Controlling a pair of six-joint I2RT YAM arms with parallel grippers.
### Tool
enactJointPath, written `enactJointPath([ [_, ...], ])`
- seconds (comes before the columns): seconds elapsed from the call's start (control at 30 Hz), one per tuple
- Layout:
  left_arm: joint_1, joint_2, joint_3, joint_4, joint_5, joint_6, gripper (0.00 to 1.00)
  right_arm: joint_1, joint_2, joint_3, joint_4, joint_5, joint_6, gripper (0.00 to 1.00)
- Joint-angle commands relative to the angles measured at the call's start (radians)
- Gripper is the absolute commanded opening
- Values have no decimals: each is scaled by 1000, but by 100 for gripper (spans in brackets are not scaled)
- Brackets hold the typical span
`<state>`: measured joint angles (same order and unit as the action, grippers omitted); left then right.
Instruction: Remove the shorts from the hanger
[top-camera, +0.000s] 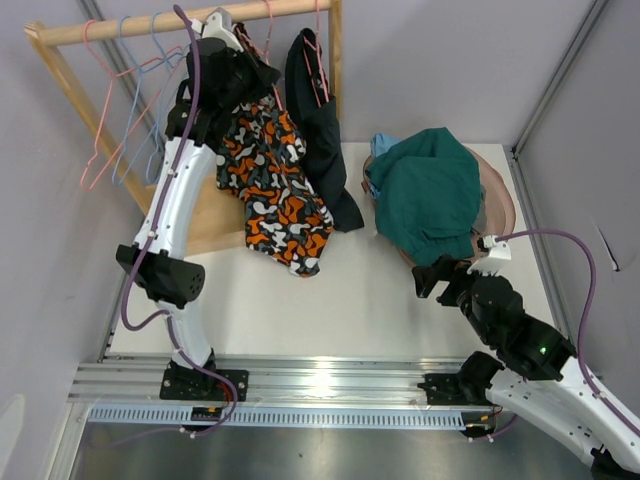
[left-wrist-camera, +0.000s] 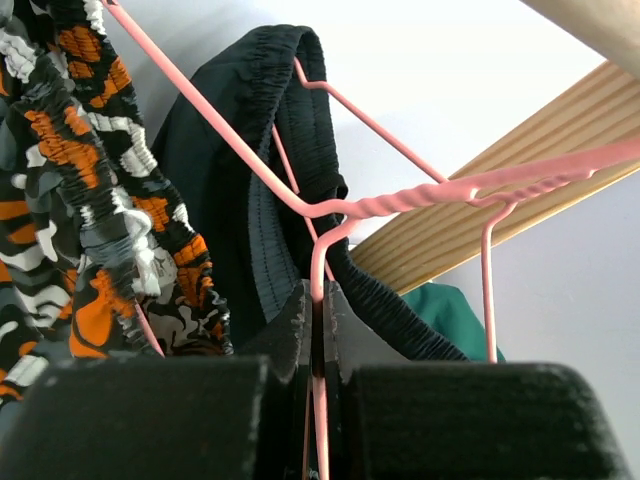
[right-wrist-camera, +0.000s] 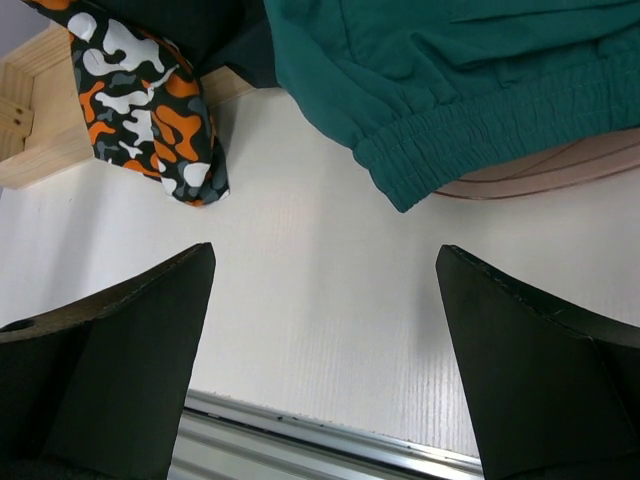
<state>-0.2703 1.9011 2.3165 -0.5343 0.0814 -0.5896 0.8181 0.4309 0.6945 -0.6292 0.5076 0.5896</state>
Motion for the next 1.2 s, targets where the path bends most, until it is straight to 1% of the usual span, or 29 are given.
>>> enactJointPath([
  [0.0, -24, -92, 46, -33, -41, 66, 0, 6, 28, 49, 86, -51, -62, 99],
  [0.07, -26, -149, 24, -53, -63, 79, 0, 6, 57, 77, 138, -136, -105, 99],
  [0.1, -27, -167, 24, -64, -69, 82, 0, 7, 109, 117, 196, -240, -141, 99],
  [0.13, -26, -186, 15, -82, -71, 86, 0, 10, 144, 143, 221, -288, -154, 99],
  [0.17, -27, -223, 5, -92, -74, 89, 0, 28, 182, 173, 238, -312, -162, 99],
  [0.2, -26, -241, 0, -99, -75, 93, 0, 50, 222, 244, 261, -328, -168, 99],
  [0.23, -26, -255, -3, -118, -77, 96, 0, 76, 302, 284, 270, -324, -195, 100],
  [0.27, -26, -284, -3, -127, -75, 102, 0, 155, 342, 325, 276, -305, -212, 99],
  [0.3, -27, -295, 7, -138, -77, 102, 0, 205, 382, 370, 286, -241, -233, 99],
  [0.33, -26, -306, 1, -148, -75, 103, 0, 254, 460, 463, 289, -198, -282, 99],
  [0.37, -27, -324, 3, -164, -75, 102, 0, 303, 498, 509, 293, -161, -306, 99],
  [0.4, -26, -332, 1, -173, -69, 99, 0, 388, 540, 555, 301, -97, -327, 99],
  [0.43, -26, -339, -2, -182, -71, 96, 0, 423, 616, 645, 304, -72, -359, 99],
  [0.5, -26, -371, -40, -179, -59, 82, 0, 487, 689, 721, 316, -41, -376, 100],
  [0.57, -27, -396, -77, -168, -51, 70, 0, 513, 777, 793, 341, -40, -399, 99],
  [0.7, -26, -450, -127, -159, -32, 59, 0, 535, 894, 850, 426, -38, -398, 99],
  [0.9, -27, -504, -189, -159, -26, 59, 0, 535, 1032, 901, 485, -27, -378, 99],
  [0.97, -26, -516, -187, -164, -20, 53, 0, 533, 1060, 899, 505, -17, -375, 99],
  [1.07, -24, -537, -190, -174, -8, 40, 0, 529, 1112, 872, 597, 18, -370, 99],
  [1.13, -24, -551, -190, -181, -2, 34, 0, 526, 1164, 867, 618, 45, -372, 100],
  [1.17, -24, -557, -196, -190, -2, 30, 0, 526, 1181, 867, 652, 60, -378, 94],
])
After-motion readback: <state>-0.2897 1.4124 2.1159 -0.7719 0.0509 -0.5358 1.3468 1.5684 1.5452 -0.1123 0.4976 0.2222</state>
